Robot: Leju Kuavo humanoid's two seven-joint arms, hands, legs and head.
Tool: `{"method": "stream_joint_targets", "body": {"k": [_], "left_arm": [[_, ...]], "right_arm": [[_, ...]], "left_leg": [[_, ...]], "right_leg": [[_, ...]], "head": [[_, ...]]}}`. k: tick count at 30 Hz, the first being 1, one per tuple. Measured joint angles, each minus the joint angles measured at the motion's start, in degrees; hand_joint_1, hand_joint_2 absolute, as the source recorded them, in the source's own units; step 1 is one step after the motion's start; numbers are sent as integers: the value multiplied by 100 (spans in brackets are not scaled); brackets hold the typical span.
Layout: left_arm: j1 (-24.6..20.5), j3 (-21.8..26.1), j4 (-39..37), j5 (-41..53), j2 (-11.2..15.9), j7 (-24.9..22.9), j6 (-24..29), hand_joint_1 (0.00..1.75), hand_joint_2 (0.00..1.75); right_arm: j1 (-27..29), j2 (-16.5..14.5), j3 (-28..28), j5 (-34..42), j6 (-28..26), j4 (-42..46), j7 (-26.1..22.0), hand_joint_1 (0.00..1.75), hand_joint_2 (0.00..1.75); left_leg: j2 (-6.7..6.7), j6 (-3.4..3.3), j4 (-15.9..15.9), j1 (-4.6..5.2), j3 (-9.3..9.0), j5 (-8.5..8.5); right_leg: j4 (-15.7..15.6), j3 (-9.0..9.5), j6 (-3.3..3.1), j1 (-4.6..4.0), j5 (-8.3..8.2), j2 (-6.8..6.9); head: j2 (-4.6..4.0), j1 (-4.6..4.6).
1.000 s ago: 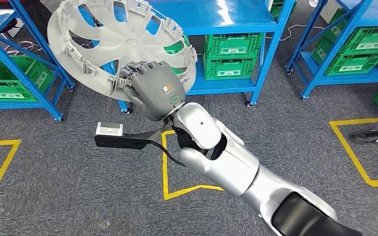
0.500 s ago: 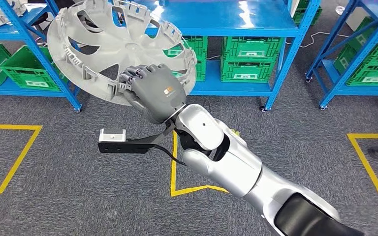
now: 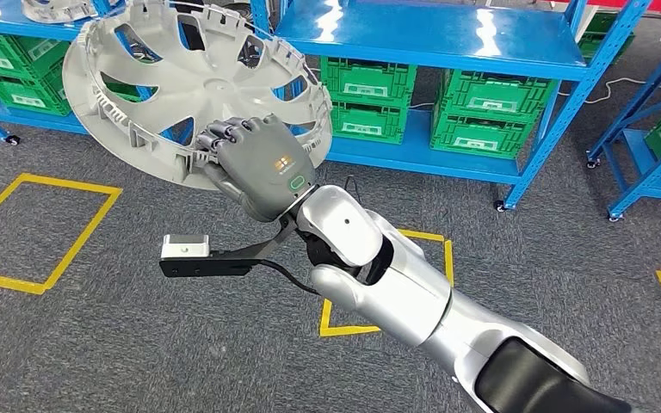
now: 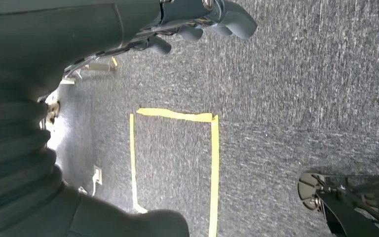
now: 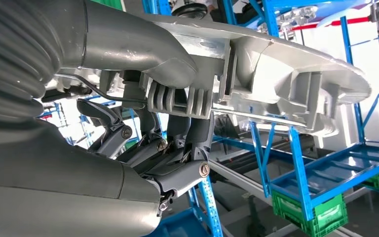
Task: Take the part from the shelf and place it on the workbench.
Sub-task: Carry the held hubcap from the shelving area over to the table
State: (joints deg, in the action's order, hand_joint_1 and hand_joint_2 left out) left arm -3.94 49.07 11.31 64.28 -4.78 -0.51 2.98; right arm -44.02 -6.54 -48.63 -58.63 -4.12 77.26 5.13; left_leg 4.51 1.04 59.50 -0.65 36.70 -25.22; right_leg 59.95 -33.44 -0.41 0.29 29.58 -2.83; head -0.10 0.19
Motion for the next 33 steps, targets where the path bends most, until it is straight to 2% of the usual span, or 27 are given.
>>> {"method": "stream_joint_targets", "body": {"k": [2, 4, 6, 7, 8, 9, 10, 12, 13, 14, 15, 17, 19, 20, 22, 23, 24, 25, 26, 27, 29, 30, 31, 33], "left_arm": [[11, 3, -1, 1, -10, -1, 22, 0, 175], [19, 7, -3, 2, -34, 1, 41, 0, 175], [16, 8, -4, 2, -54, 3, 57, 0, 175], [14, 8, -4, 2, -58, 4, 62, 0, 175], [15, 8, -4, 2, -61, 4, 66, 0, 175], [18, 8, -4, 2, -64, 5, 67, 0, 175], [21, 8, -4, 2, -65, 5, 68, 0, 175], [17, 9, -1, 3, -67, 5, 69, 0, 175], [10, 10, 0, 3, -71, 6, 69, 0, 175], [2, 10, 2, 3, -77, 7, 69, 0, 175], [-2, 10, 2, 6, -85, 7, 69, 0, 175], [6, 11, 4, 29, -91, -3, 71, 0, 175], [16, 13, 4, 70, -101, -30, 84, 0, 175], [16, 13, 5, 90, -105, -46, 97, 0, 175], [12, 13, 5, 127, -109, -75, 118, 0, 175], [13, 13, 5, 139, -110, -85, 123, 0, 175], [16, 13, 5, 148, -111, -91, 129, 0, 175], [21, 13, 5, 154, -113, -93, 138, 0, 175], [28, 13, 5, 161, -117, -90, 149, 0, 175], [32, 13, 5, 170, -127, -87, 157, 0, 175], [29, 13, 5, 197, -154, -87, 164, 0, 175], [29, 13, 5, 208, -164, -92, 164, 0, 175], [31, 13, 4, 215, -173, -98, 164, 0, 175], [47, 13, 4, 222, -183, -108, 168, 0, 175]], "right_arm": [[3, 2, 0, -11, -5, 1, -2, 175, 175], [1, 1, 0, -25, -3, 2, 1, 175, 175], [7, 1, 0, -45, -2, 2, 3, 175, 175], [13, 2, 0, -54, -1, 2, 3, 175, 175], [20, 3, 0, -60, 0, 2, 2, 175, 175], [25, 4, 0, -62, 0, 2, 2, 175, 175], [27, 4, 0, -62, 1, 2, 1, 175, 175], [26, 3, 0, -62, 1, 2, -1, 175, 175], [25, 2, 0, -63, 1, 2, -1, 175, 175], [23, 2, 0, -64, 1, 3, -2, 175, 175], [21, 2, 0, -66, 1, 4, -3, 175, 175], [21, 2, 0, -79, 7, 10, -4, 175, 175], [34, 10, 0, -110, 19, 38, -5, 175, 175], [49, 22, 1, -129, 24, 62, -10, 175, 175], [111, 71, 2, -167, 27, 106, -26, 175, 175], [156, 102, 2, -182, 29, 125, -33, 175, 175], [201, 132, 2, -193, 33, 143, -38, 175, 175], [239, 156, 2, -199, 39, 161, -40, 175, 175], [265, 174, 2, -202, 47, 179, -40, 175, 175], [280, 189, 3, -204, 53, 193, -41, 175, 175], [295, 213, 4, -208, 60, 226, -46, 175, 175], [302, 223, 4, -211, 61, 246, -52, 175, 175], [310, 231, 4, -215, 64, 269, -57, 175, 175], [321, 239, 4, -222, 80, 320, -46, 175, 175]], "left_leg": [[44, 75, -19, -23, 27, 33], [-99, 135, 174, -16, 129, -112], [-321, 189, 807, -16, 392, -484], [-373, 214, 1182, -25, 540, -659], [-398, 231, 1452, -33, 638, -756], [-411, 242, 1529, -41, 642, -752], [-429, 249, 1388, -50, 538, -654], [-571, 249, 630, -54, 97, -359], [-644, 220, 284, -42, -93, -259], [-693, 183, 60, -28, -208, -210], [-704, 140, -22, -13, -236, -213], [-599, 56, -28, -9, -213, -178], [-518, -21, -54, -25, -202, -141], [-481, -56, -66, -35, -196, -123], [-394, -96, -66, -35, -168, -103], [-338, -103, -62, -32, -156, -97], [-278, -106, -55, -29, -146, -93], [-216, -103, -45, -27, -139, -90], [-156, -98, -33, -27, -135, -87], [-100, -87, -21, -29, -129, -84], [-4, -31, 4, -20, -91, -70], [37, 8, 3, -23, -67, -56], [75, 55, -7, -28, -48, -36], [121, 131, -30, -46, -25, -9]], "right_leg": [[-39, 12, -65, 3, -52, 86], [-98, 32, -142, 30, -111, 192], [-115, 20, -177, 30, -138, 302], [-111, 10, -181, 27, -141, 359], [-106, 3, -181, 25, -141, 415], [-100, -3, -179, 25, -140, 471], [-91, -7, -175, 27, -138, 522], [-68, -7, -143, 23, -122, 622], [-52, -11, -113, 10, -111, 662], [-43, -14, -80, -7, -107, 701], [-43, -16, -46, -26, -108, 736], [-57, -14, 17, -32, -112, 803], [96, -77, 82, -5, 18, 680], [327, -178, 107, 6, 168, 559], [1066, -507, 125, 12, 537, 352], [1403, -662, 126, 11, 656, 316], [1580, -745, 120, 10, 680, 300], [1535, -722, 108, 11, 595, 290], [1265, -588, 91, 12, 422, 273], [855, -383, 68, 16, 225, 205], [181, -67, 34, 22, -2, 26], [29, -8, 19, 16, -30, -36], [-1, -9, 0, 4, -26, -38], [-35, 4, -68, 5, -70, 66]], "head": [[-1, 1], [0, -29], [0, -62], [0, -62], [-1, -62], [-1, -62], [-1, -62], [-1, -62], [-1, -61], [0, -59], [1, -57], [1, -56], [-1, -54], [-1, -50], [-1, -44], [-1, -42], [-1, -41], [-1, -41], [0, -40], [0, -40], [0, -41], [0, -42], [0, -43], [0, -41]]}}
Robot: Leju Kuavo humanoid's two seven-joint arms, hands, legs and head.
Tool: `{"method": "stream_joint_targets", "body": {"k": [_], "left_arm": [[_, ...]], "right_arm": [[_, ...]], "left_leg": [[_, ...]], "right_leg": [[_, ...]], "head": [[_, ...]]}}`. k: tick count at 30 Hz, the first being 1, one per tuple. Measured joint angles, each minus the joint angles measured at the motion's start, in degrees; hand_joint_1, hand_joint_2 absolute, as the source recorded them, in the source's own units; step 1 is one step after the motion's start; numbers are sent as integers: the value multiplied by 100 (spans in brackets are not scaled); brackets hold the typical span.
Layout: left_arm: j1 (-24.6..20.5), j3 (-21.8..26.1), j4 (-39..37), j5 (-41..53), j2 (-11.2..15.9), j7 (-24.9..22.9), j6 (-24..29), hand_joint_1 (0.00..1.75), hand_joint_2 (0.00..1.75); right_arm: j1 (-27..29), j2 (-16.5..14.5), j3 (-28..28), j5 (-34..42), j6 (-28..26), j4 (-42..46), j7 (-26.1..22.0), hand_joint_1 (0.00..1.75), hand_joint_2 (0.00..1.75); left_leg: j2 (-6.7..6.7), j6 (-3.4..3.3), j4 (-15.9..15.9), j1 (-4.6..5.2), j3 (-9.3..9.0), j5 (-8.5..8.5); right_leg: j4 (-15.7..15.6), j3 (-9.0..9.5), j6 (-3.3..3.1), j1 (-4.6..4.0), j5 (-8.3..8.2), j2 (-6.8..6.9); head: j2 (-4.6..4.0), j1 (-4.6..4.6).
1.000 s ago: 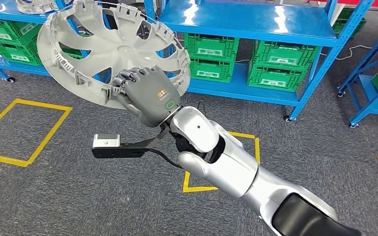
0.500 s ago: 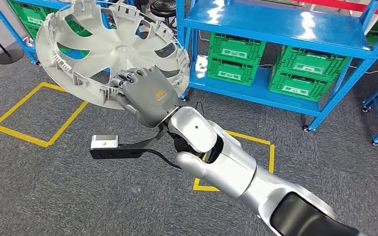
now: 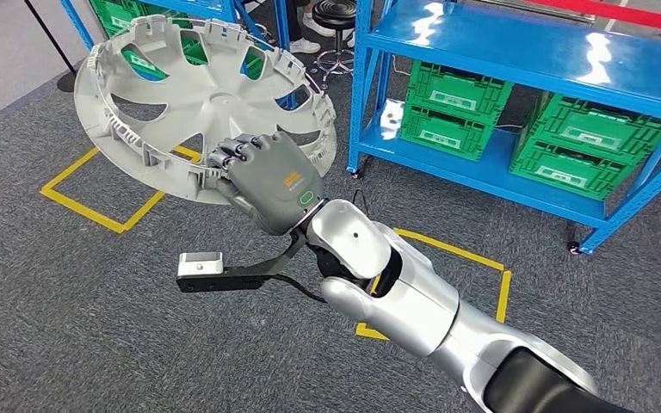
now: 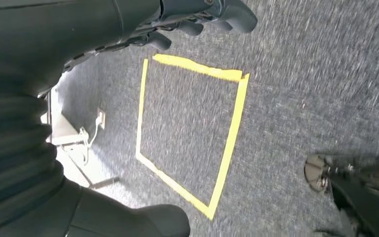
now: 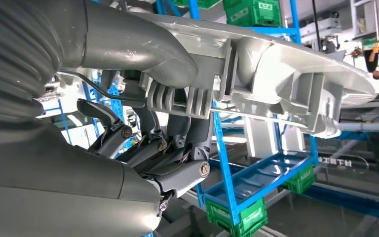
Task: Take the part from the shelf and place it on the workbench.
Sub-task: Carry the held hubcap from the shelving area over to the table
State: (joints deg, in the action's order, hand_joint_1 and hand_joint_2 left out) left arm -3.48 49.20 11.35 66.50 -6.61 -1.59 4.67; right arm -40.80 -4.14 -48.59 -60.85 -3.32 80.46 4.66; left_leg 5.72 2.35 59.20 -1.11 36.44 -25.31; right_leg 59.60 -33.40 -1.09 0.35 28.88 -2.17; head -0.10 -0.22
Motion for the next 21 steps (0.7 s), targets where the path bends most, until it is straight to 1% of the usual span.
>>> {"method": "stream_joint_targets", "body": {"k": [1, 2, 3, 4, 5, 6, 7, 8, 9, 10, 11, 12, 13, 14, 15, 16, 17, 18, 19, 20, 21], "left_arm": [[6, 0, -1, 2, -9, -3, 1, 0, 175], [7, 0, -2, 13, -14, -7, -3, 0, 175], [6, 0, -4, 32, -19, -9, -13, 0, 175], [2, -1, -5, 55, -22, -8, -21, 0, 175], [-1, -2, -5, 85, -21, 3, -29, 0, 175], [-3, -5, -4, 115, -18, 21, -31, 0, 175], [-4, -11, -3, 145, -15, 37, -29, 0, 175], [-9, -18, -1, 175, -8, 49, -28, 0, 175], [-20, -25, 3, 202, 1, 50, -28, 0, 175], [-42, -31, 5, 222, 7, 40, -32, 0, 175], [-69, -37, 8, 234, 14, 29, -37, 0, 175], [-94, -43, 10, 242, 18, 15, -43, 0, 175], [-113, -49, 12, 245, 21, 3, -48, 0, 175], [-121, -53, 13, 245, 24, -9, -50, 0, 175], [-122, -54, 13, 245, 26, -20, -54, 0, 175], [-121, -55, 13, 245, 28, -30, -56, 0, 175], [-123, -55, 15, 245, 32, -38, -59, 0, 175], [-126, -55, 17, 245, 36, -42, -61, 0, 175], [-131, -55, 19, 245, 39, -45, -62, 0, 175], [-134, -55, 21, 245, 43, -45, -63, 0, 175], [-135, -55, 22, 245, 44, -44, -64, 0, 175]], "right_arm": [[5, 3, 1, -2, 10, 21, 14, 175, 175], [13, 7, 5, -5, 17, 39, 33, 175, 175], [32, 16, 12, -15, 20, 51, 55, 175, 175], [58, 32, 21, -33, 18, 60, 75, 175, 175], [94, 54, 28, -63, 9, 68, 104, 175, 175], [135, 78, 34, -100, -2, 80, 141, 175, 175], [173, 105, 40, -134, -12, 96, 175, 175, 175], [208, 128, 50, -162, -20, 114, 205, 175, 175], [234, 149, 68, -179, -22, 134, 227, 175, 175], [250, 166, 92, -189, -23, 155, 236, 175, 175], [259, 179, 119, -198, -24, 174, 242, 175, 175], [263, 190, 143, -209, -26, 195, 247, 175, 175], [265, 198, 162, -220, -27, 215, 250, 175, 175], [265, 204, 176, -231, -28, 233, 252, 175, 175], [265, 207, 186, -241, -28, 251, 252, 175, 175], [264, 209, 194, -249, -28, 264, 253, 175, 175], [264, 215, 203, -255, -27, 276, 253, 175, 175], [265, 226, 210, -257, -25, 285, 253, 175, 175], [270, 241, 215, -258, -23, 291, 253, 175, 175], [276, 261, 219, -259, -20, 294, 253, 175, 175], [281, 277, 219, -260, -16, 294, 253, 175, 175]], "left_leg": [[-61, 28, 54, 6, 34, -41], [-169, 52, 220, 13, 113, -147], [-307, 71, 495, 16, 237, -308], [-422, 91, 862, 20, 399, -499], [-485, 110, 1228, 16, 556, -655], [-515, 120, 1461, 14, 649, -724], [-535, 123, 1505, 14, 648, -695], [-560, 119, 1311, 13, 528, -565], [-615, 110, 944, 14, 318, -387], [-718, 88, 545, 34, 99, -261], [-791, 47, 228, 51, -69, -171], [-840, 4, 45, 69, -157, -139], [-846, -42, -13, 87, -171, -152], [-789, -86, -15, 86, -157, -135], [-747, -122, -26, 78, -154, -122], [-705, -161, -42, 70, -157, -107], [-664, -202, -58, 61, -160, -90], [-620, -235, -69, 52, -160, -75], [-569, -256, -68, 54, -151, -69], [-512, -269, -64, 56, -140, -64], [-449, -274, -56, 58, -132, -62]], "right_leg": [[-25, 15, -38, 12, -22, 55], [-50, 29, -70, 27, -42, 117], [-61, 32, -90, 30, -51, 179], [-63, 30, -102, 27, -53, 237], [-62, 25, -108, 23, -52, 302], [-60, 23, -110, 20, -49, 366], [-58, 21, -110, 20, -46, 426], [-55, 21, -106, 20, -43, 481], [-49, 23, -98, 20, -38, 532], [-39, 20, -80, 5, -28, 578], [-30, 14, -55, -12, -20, 618], [-24, 9, -27, -30, -15, 654], [-24, 5, 3, -47, -15, 688], [-29, 9, 33, -50, -17, 725], [-23, 8, 68, -41, -4, 727], [32, -10, 101, -30, 47, 660], [188, -76, 130, -18, 155, 552], [464, -200, 152, -6, 316, 420], [848, -375, 160, -4, 507, 312], [1254, -569, 164, -5, 673, 262], [1554, -719, 164, -5, 757, 242]], "head": [[0, -16], [0, -32], [0, -50], [-1, -66], [0, -66], [0, -67], [1, -67], [1, -68], [1, -68], [1, -70], [1, -69], [1, -66], [0, -62], [0, -57], [-1, -54], [-1, -54], [-1, -49], [-1, -43], [-1, -36], [-1, -29], [-1, -27]]}}
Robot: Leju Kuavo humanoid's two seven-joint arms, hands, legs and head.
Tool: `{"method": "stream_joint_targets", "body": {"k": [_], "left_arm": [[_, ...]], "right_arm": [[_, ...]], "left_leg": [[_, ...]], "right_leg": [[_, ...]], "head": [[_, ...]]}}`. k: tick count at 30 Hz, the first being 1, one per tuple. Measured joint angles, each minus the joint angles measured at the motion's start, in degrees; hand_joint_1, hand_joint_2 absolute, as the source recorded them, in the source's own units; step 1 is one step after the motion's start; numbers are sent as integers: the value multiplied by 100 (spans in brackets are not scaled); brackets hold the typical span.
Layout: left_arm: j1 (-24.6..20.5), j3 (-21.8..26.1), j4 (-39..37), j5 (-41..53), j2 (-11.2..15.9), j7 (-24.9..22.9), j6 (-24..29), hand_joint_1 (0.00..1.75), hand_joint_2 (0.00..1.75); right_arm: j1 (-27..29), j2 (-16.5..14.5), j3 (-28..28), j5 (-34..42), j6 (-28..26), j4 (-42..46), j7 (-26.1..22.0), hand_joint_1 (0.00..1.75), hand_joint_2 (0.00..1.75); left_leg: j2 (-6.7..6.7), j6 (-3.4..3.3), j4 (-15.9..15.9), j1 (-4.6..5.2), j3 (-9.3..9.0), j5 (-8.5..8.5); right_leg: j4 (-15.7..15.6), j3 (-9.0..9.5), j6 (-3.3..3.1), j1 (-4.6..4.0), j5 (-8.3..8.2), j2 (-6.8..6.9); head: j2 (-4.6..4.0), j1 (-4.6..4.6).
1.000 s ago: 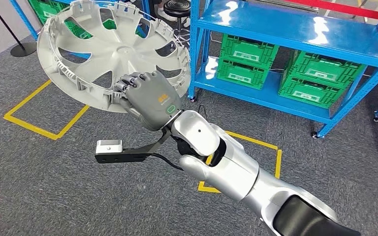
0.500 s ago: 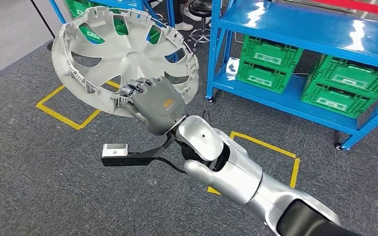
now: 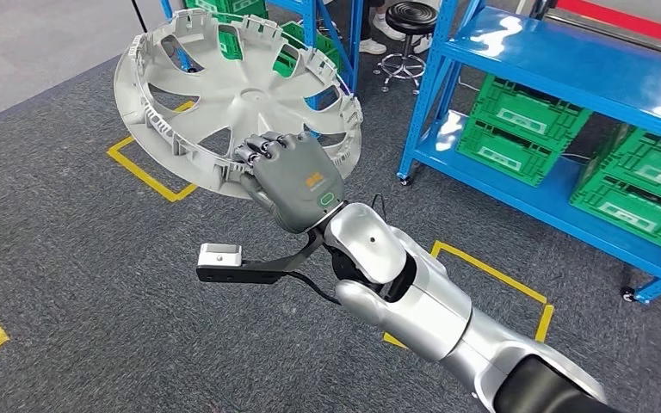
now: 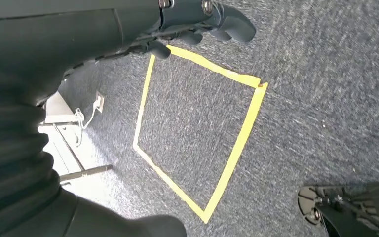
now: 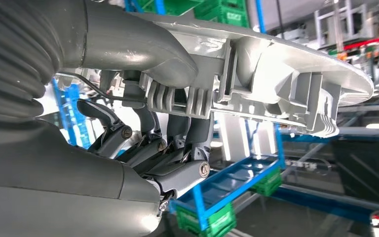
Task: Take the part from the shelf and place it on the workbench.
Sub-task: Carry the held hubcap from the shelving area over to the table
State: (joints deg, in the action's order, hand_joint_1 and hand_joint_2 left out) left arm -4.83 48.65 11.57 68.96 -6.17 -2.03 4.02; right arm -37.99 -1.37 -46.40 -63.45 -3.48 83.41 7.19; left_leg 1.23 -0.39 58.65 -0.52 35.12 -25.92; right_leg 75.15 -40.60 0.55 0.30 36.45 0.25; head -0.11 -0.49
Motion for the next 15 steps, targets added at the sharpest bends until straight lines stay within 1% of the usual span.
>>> {"method": "stream_joint_targets", "body": {"k": [1, 2, 3, 4, 5, 6, 7, 8, 9, 10, 11, 12, 13, 14, 15], "left_arm": [[1, 0, 1, 0, 2, -1, -2, 0, 175], [2, -1, 1, 1, 4, -1, -9, 0, 175], [1, -2, 1, 2, 5, -2, -17, 0, 175], [-2, -3, 1, 4, 5, -4, -26, 0, 175], [-9, -5, 2, 5, 5, -8, -33, 0, 175], [-16, -5, 3, 7, 9, -11, -35, 0, 175], [-20, -5, 4, 5, 14, -15, -35, 0, 175], [-21, -5, 5, 2, 19, -17, -35, 0, 175], [-18, -4, 5, -4, 27, -17, -35, 0, 175], [-13, -4, 5, -11, 34, -16, -35, 0, 175], [-11, -4, 5, -18, 39, -11, -36, 0, 175], [-14, -4, 4, -24, 45, -3, -37, 0, 175], [-17, -4, 4, -29, 46, 8, -38, 0, 175], [-21, -4, 3, -33, 46, 19, -39, 0, 175], [-22, -4, 3, -36, 46, 26, -39, 0, 175]], "right_arm": [[3, 14, 1, -1, 5, 0, 2, 175, 175], [2, 24, 3, 0, 10, 0, 4, 175, 175], [-7, 32, 7, 1, 17, 0, 7, 175, 175], [-21, 39, 11, 7, 22, -1, 7, 175, 175], [-43, 45, 14, 18, 27, -1, 1, 175, 175], [-71, 51, 16, 32, 30, -2, -13, 175, 175], [-95, 55, 17, 49, 32, -3, -27, 175, 175], [-118, 57, 17, 61, 33, -4, -43, 175, 175], [-137, 52, 17, 67, 34, -5, -56, 175, 175], [-152, 43, 17, 70, 36, -7, -57, 175, 175], [-168, 29, 17, 72, 37, -8, -58, 175, 175], [-181, 15, 17, 73, 39, -8, -57, 175, 175], [-189, 6, 17, 73, 40, -9, -53, 175, 175], [-193, 1, 17, 73, 40, -11, -53, 175, 175], [-193, 0, 16, 73, 40, -13, -52, 175, 175]], "left_leg": [[67, -1, 12, 1, 6, 1], [133, 1, 26, 0, 10, 1], [200, 8, 41, -2, 13, 0], [262, 21, 57, -5, 18, -1], [319, 48, 73, -1, 34, 0], [372, 86, 82, -2, 55, 8], [416, 130, 80, -7, 77, 22], [462, 181, 66, -14, 96, 42], [507, 224, 48, -27, 109, 62], [482, 256, 54, -32, 126, 61], [386, 284, 127, -27, 170, 13], [250, 308, 316, -20, 262, -101], [90, 329, 620, -15, 402, -265], [-16, 350, 1002, -13, 578, -451], [-60, 366, 1360, -16, 738, -593]], "right_leg": [[103, -59, -5, 2, -27, -10], [-32, -4, -14, 6, -163, -20], [-376, 157, -26, 14, -372, -55], [-797, 355, -44, 25, -557, -140], [-1151, 520, -58, 32, -680, -245], [-1385, 629, -74, 35, -743, -323], [-1479, 668, -94, 26, -746, -367], [-1489, 670, -114, 11, -754, -349], [-1501, 673, -149, 7, -775, -293], [-1522, 682, -186, 8, -795, -239], [-1545, 691, -224, 16, -812, -182], [-1567, 699, -257, 24, -825, -120], [-1574, 702, -279, 21, -828, -58], [-1575, 700, -295, 13, -825, 2], [-1575, 699, -301, 5, -822, 70]], "head": [[1, 2], [0, 3], [1, 4], [1, 6], [1, 8], [2, 9], [1, 9], [2, 10], [1, 9], [1, 9], [1, -3], [0, -14], [1, -25], [1, -36], [1, -34]]}}
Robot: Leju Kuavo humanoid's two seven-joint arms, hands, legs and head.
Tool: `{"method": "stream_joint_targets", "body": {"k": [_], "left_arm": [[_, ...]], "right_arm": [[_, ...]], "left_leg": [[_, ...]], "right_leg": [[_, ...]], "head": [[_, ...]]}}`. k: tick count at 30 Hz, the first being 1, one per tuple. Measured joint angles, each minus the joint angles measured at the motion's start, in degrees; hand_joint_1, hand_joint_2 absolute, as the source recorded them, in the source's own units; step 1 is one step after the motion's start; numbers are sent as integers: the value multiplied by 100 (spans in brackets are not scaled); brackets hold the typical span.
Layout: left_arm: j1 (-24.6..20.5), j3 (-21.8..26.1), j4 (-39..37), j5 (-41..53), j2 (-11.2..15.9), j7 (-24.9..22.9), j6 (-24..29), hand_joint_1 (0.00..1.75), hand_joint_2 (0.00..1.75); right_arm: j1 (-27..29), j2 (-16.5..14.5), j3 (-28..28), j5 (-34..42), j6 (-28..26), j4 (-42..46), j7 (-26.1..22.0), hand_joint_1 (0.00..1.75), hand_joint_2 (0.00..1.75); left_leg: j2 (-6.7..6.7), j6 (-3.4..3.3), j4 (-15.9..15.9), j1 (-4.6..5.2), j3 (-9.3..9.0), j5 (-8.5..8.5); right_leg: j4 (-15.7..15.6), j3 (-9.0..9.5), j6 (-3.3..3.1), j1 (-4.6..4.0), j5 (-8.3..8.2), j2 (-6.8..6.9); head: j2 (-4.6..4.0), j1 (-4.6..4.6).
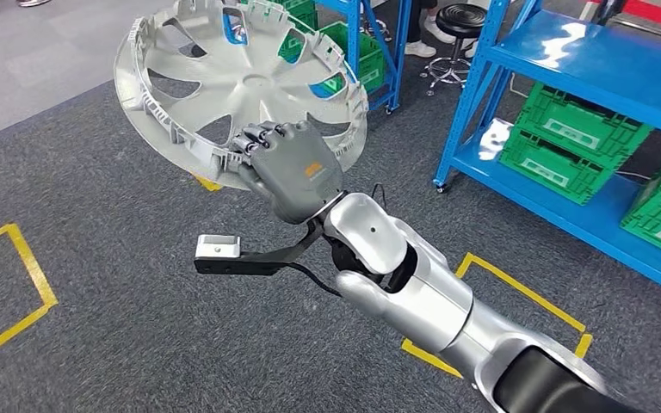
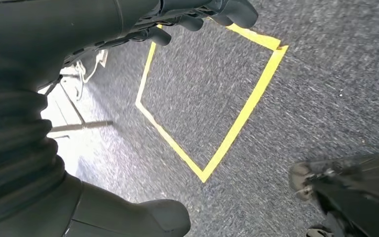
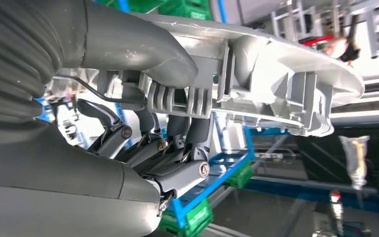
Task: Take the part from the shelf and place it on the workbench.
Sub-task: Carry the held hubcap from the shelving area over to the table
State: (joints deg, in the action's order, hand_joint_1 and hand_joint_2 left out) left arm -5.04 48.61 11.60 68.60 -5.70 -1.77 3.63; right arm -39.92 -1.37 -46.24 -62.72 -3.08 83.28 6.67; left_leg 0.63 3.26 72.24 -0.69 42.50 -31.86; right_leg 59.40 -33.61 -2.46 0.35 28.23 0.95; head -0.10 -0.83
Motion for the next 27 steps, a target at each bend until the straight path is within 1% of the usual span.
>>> {"method": "stream_joint_targets", "body": {"k": [1, 2, 3, 4, 5, 6, 7, 8, 9, 10, 11, 12, 13, 14, 15, 16, 17, 18, 19, 20, 21, 22, 23, 24, 25, 26, 27], "left_arm": [[4, 0, 0, -2, 1, 4, -1, 0, 175], [10, 0, 0, -4, 3, 5, -2, 0, 175], [15, 0, 0, -9, 8, 3, -3, 0, 175], [16, 0, 1, -14, 14, 1, -4, 0, 175], [12, 0, 1, -23, 20, -3, -4, 0, 175], [8, 0, 1, -34, 25, -4, -4, 0, 175], [6, 0, 2, -45, 27, -4, -4, 0, 175], [8, 1, 2, -56, 31, -4, -3, 0, 175], [16, 2, 2, -63, 35, -3, -1, 0, 175], [26, 3, 1, -68, 38, -2, 1, 0, 175], [32, 4, 1, -70, 40, 0, 4, 0, 175], [33, 4, 1, -71, 42, 2, 5, 0, 175], [30, 5, 2, -72, 44, 4, 7, 0, 175], [26, 5, 2, -72, 46, 7, 9, 0, 175], [23, 6, 3, -72, 49, 7, 10, 0, 175], [22, 7, 3, -73, 50, 7, 11, 0, 175], [24, 7, 3, -73, 50, 7, 14, 0, 175], [26, 7, 2, -74, 50, 6, 19, 0, 175], [30, 7, 1, -74, 48, 3, 28, 0, 175], [32, 7, 0, -74, 45, -2, 38, 0, 175], [32, 7, -1, -74, 42, -7, 46, 0, 175], [31, 7, -1, -74, 40, -12, 53, 0, 175], [34, 8, -1, -74, 39, -19, 57, 0, 175], [42, 8, -1, -74, 39, -27, 58, 0, 175], [55, 9, -2, -74, 43, -39, 59, 0, 175], [67, 9, -2, -74, 43, -50, 59, 0, 175], [74, 9, -4, -74, 43, -58, 59, 0, 175]], "right_arm": [[1, 0, -1, 1, 0, -2, 1, 175, 175], [1, -1, -2, 4, 0, -5, 1, 175, 175], [1, -3, -3, 8, 0, -9, 1, 175, 175], [0, -10, -3, 12, 0, -13, 1, 175, 175], [-1, -21, -3, 15, -1, -17, 0, 175, 175], [-3, -36, -3, 16, -2, -21, -2, 175, 175], [-7, -52, -3, 16, -3, -25, -4, 175, 175], [-11, -71, -3, 16, -4, -32, -7, 175, 175], [-16, -94, -3, 16, -4, -42, -10, 175, 175], [-22, -119, -3, 17, -4, -54, -11, 175, 175], [-30, -142, -3, 19, -4, -67, -12, 175, 175], [-39, -159, -3, 22, -4, -77, -14, 175, 175], [-45, -168, -3, 25, -5, -90, -15, 175, 175], [-48, -171, -3, 28, -5, -105, -22, 175, 175], [-48, -171, -4, 30, -6, -124, -27, 175, 175], [-45, -171, -5, 31, -7, -144, -31, 175, 175], [-44, -171, -7, 32, -7, -164, -34, 175, 175], [-44, -172, -9, 33, -7, -181, -32, 175, 175], [-45, -177, -9, 33, -7, -194, -30, 175, 175], [-50, -181, -9, 33, -7, -205, -29, 175, 175], [-57, -191, -10, 33, -7, -211, -30, 175, 175], [-65, -201, -10, 33, -7, -216, -32, 175, 175], [-72, -212, -11, 33, -7, -219, -34, 175, 175], [-78, -227, -14, 33, -7, -221, -35, 175, 175], [-80, -244, -15, 32, -7, -221, -32, 175, 175], [-82, -265, -17, 33, -7, -222, -30, 175, 175], [-85, -283, -19, 33, -8, -223, -27, 175, 175]], "left_leg": [[-17, 6, 212, -2, 89, -52], [-26, 4, 211, -2, 69, 1], [-45, -6, -21, -1, -68, 142], [-112, -23, -416, 4, -294, 322], [-216, -51, -817, 27, -516, 447], [-293, -91, -1123, 49, -678, 530], [-346, -129, -1297, 70, -763, 559], [-337, -166, -1341, 89, -770, 549], [-278, -200, -1351, 83, -759, 568], [-228, -230, -1367, 72, -759, 585], [-177, -265, -1386, 59, -763, 604], [-132, -303, -1407, 44, -768, 626], [-84, -331, -1419, 34, -770, 641], [-32, -350, -1420, 33, -762, 649], [25, -361, -1416, 33, -754, 652], [90, -363, -1409, 33, -748, 653], [157, -362, -1399, 32, -745, 652], [225, -357, -1385, 29, -743, 650], [293, -347, -1368, 24, -741, 646], [356, -327, -1344, 23, -731, 640], [416, -297, -1319, 22, -711, 633], [464, -258, -1303, 20, -688, 631], [508, -213, -1300, 12, -666, 636], [550, -166, -1313, 0, -651, 648], [562, -128, -1319, -14, -635, 656], [503, -96, -1285, -16, -610, 635], [389, -69, -1161, -13, -545, 558]], "right_leg": [[0, 0, -4, -6, 3, 64], [1, 0, -5, -9, 6, 127], [1, 4, -2, -11, 8, 185], [2, 9, 5, -14, 13, 238], [5, 13, 19, -29, 21, 286], [7, 15, 39, -45, 27, 331], [7, 16, 63, -59, 30, 369], [3, 17, 90, -70, 30, 409], [-3, 22, 118, -72, 29, 450], [5, 23, 148, -66, 46, 461], [68, 0, 179, -56, 100, 400], [235, -73, 208, -46, 209, 289], [530, -208, 232, -30, 369, 148], [927, -396, 252, -22, 554, 21], [1327, -595, 267, -19, 705, -44], [1610, -742, 277, -14, 773, -71], [1686, -794, 282, -7, 732, -81], [1517, -725, 281, 2, 585, -92], [1147, -552, 274, 16, 374, -133], [726, -355, 261, 31, 204, -229], [379, -196, 248, 38, 84, -309], [162, -100, 231, 38, 31, -373], [89, -75, 207, 24, 37, -396], [81, -69, 176, 6, 27, -352], [58, -55, 132, 4, 7, -303], [29, -35, 90, 4, -14, -254], [0, -15, 51, 13, -34, -199]], "head": [[0, 0], [-1, -1], [-1, -1], [-1, -1], [-1, -1], [-1, 3], [-1, 6], [-1, 9], [-1, 11], [-1, 11], [-1, 11], [0, 15], [0, 22], [0, 27], [0, 32], [0, 34], [0, 34], [0, 34], [0, 36], [0, 37], [0, 38], [-1, 38], [0, 38], [0, 37], [0, 38], [0, 29], [0, 15]]}}
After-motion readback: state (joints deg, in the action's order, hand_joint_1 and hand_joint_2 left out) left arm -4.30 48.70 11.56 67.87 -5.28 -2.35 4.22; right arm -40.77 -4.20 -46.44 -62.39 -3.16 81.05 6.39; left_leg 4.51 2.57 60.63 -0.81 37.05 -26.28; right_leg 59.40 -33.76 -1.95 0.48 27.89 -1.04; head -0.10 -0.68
